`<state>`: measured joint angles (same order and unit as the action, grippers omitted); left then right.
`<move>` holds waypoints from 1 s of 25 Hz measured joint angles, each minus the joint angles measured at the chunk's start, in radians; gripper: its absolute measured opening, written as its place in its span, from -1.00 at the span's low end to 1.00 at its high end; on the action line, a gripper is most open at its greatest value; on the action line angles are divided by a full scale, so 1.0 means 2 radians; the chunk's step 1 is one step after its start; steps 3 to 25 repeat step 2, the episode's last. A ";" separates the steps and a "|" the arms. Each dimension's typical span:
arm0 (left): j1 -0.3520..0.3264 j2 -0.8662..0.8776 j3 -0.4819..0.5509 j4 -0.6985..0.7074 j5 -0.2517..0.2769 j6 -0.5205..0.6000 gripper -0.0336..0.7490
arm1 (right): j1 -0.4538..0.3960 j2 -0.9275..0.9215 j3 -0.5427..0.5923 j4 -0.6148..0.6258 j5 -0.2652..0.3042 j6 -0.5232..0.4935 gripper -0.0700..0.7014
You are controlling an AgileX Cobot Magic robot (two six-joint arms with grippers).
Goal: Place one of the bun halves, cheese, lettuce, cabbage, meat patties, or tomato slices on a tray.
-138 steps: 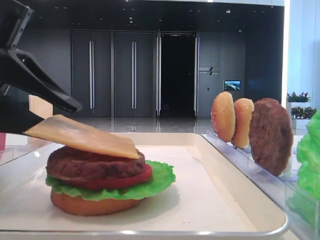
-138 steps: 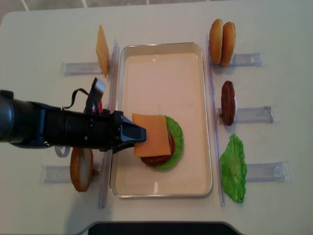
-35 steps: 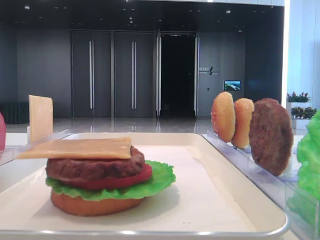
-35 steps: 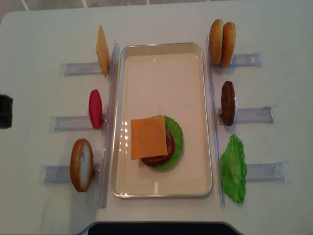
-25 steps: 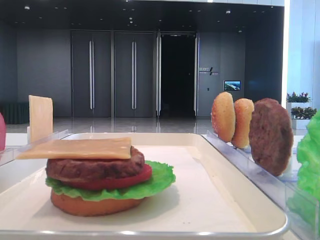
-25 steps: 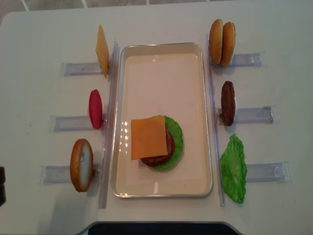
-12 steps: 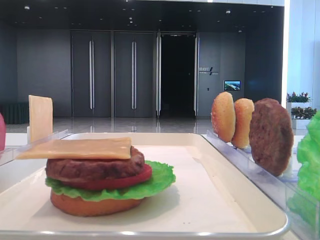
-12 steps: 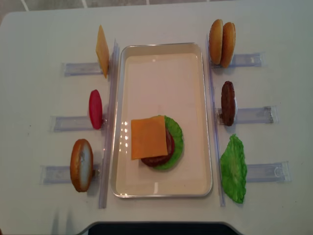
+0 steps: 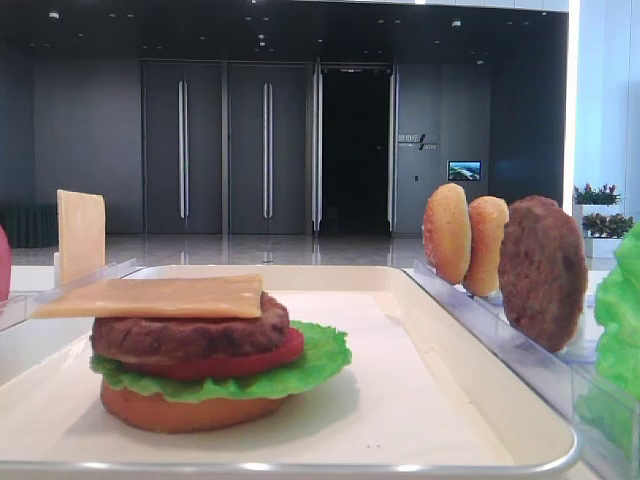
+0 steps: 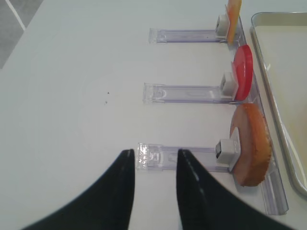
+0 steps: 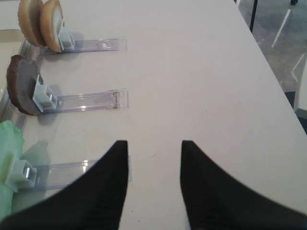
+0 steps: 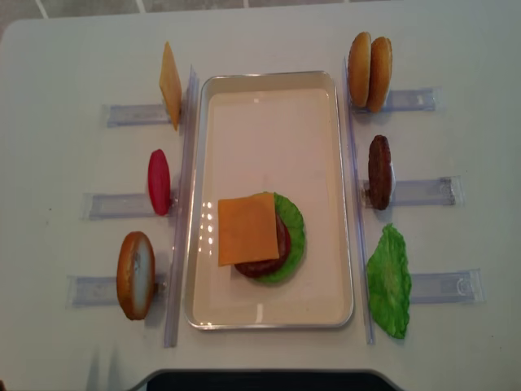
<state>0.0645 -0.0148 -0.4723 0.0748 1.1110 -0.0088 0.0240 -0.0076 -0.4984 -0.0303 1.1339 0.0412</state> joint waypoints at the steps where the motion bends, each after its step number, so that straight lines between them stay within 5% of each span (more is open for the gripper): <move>1: 0.000 0.000 0.000 0.000 0.000 0.000 -0.32 | 0.000 0.000 0.000 0.000 0.000 0.000 -0.08; 25: 0.000 0.000 0.000 0.000 0.000 0.000 -0.33 | 0.000 0.000 0.000 0.000 0.000 0.000 -0.08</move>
